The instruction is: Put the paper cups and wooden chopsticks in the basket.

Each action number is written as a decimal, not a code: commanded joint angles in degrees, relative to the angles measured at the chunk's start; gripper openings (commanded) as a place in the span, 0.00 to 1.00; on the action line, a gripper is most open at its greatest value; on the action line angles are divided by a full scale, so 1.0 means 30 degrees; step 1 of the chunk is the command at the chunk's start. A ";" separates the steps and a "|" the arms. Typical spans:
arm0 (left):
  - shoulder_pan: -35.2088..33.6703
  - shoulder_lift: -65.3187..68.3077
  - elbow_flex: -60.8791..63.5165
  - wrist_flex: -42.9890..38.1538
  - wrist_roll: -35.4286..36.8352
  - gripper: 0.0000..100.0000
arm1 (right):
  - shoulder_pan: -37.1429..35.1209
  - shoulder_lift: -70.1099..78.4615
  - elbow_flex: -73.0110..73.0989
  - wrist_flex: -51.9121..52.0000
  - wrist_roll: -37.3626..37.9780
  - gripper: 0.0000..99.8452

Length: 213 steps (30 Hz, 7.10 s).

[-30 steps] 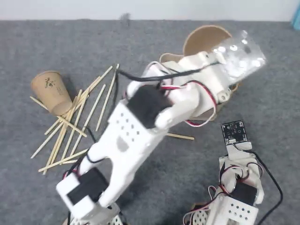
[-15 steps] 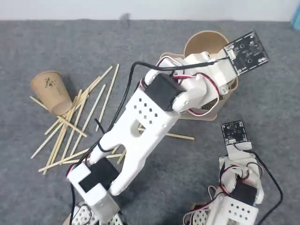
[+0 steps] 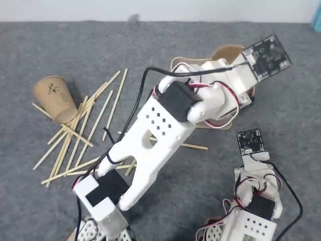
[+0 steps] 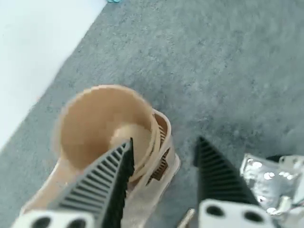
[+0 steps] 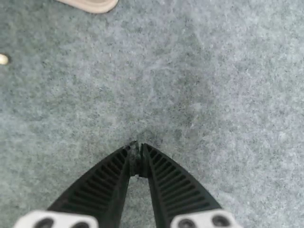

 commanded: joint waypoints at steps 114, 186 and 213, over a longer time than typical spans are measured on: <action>-2.1070 -1.4212 2.0469 -1.6703 0.7502 0.01 | -0.0220 -0.0366 -0.0088 -0.0044 0.0322 0.01; -2.3707 0.6095 0.3121 0.5656 0.4513 0.01 | -0.0220 -0.0366 -0.0088 -0.0044 0.0322 0.01; -2.3297 -0.2608 1.4520 0.5626 -0.1670 0.01 | -0.0220 -0.0366 -0.0088 -0.0044 0.0322 0.01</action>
